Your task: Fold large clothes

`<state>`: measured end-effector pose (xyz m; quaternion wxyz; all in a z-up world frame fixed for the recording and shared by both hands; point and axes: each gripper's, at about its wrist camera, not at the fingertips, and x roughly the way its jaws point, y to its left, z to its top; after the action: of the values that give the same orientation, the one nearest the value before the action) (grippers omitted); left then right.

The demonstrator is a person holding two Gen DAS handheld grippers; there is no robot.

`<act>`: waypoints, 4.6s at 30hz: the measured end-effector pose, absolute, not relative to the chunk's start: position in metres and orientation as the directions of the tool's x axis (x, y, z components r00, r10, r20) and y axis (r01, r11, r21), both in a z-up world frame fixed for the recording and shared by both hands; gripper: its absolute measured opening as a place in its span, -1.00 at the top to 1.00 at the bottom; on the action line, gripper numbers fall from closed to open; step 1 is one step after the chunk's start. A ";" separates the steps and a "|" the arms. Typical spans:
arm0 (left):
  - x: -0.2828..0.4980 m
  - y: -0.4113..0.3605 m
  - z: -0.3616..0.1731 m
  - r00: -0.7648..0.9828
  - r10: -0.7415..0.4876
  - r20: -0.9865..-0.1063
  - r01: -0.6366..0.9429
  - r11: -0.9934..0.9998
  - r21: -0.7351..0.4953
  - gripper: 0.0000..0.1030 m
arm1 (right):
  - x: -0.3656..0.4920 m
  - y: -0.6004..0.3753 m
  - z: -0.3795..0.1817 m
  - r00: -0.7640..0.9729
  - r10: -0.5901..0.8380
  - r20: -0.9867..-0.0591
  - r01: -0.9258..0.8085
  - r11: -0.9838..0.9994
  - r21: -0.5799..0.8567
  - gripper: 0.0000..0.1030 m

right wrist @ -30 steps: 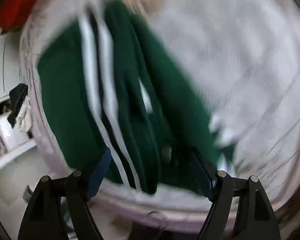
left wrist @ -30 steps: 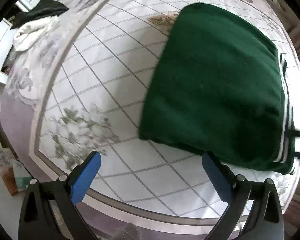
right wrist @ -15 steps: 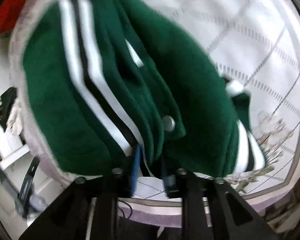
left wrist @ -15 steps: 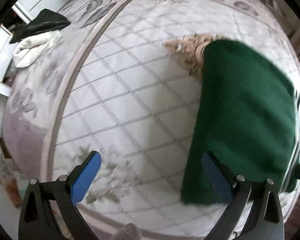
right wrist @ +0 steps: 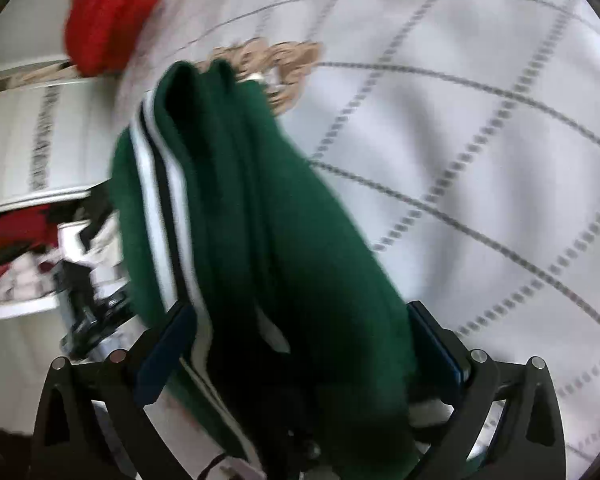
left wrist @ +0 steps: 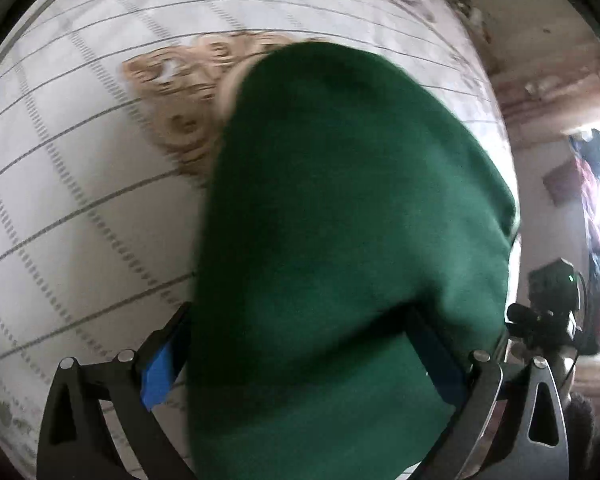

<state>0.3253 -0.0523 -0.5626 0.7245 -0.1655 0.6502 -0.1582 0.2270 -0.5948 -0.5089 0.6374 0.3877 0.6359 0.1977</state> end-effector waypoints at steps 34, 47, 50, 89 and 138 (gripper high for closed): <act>0.437 -0.064 -0.456 0.305 -0.395 -0.866 0.081 0.917 -0.390 -0.96 | 0.369 -0.584 -0.387 0.174 0.734 -0.656 0.161 0.636 0.755 0.29; 0.656 -0.081 -0.511 0.313 -0.358 -0.879 0.110 0.934 -0.341 -0.96 | 0.639 -0.629 -0.411 0.198 0.691 -0.695 0.155 0.678 0.719 0.29; 0.676 -0.086 -0.546 0.268 -0.315 -0.910 0.109 0.949 -0.296 -0.96 | 0.678 -0.637 -0.444 0.155 0.670 -0.726 0.195 0.700 0.687 0.29; 0.406 -0.081 -0.226 0.625 -0.027 -0.780 0.056 0.998 0.010 -1.00 | 0.346 -0.467 -0.096 0.477 -0.387 -0.789 0.303 0.915 -0.266 -1.00; 0.132 -0.065 0.018 0.737 -0.034 -0.675 0.052 0.999 0.007 -1.00 | 0.008 -0.369 0.222 0.727 -0.350 -0.592 0.287 0.937 -0.201 -1.00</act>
<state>0.1321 -0.0647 0.0179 0.9318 0.0130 0.3621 -0.0231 0.0083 -0.3690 0.2224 0.9279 -0.0477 0.3276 -0.1715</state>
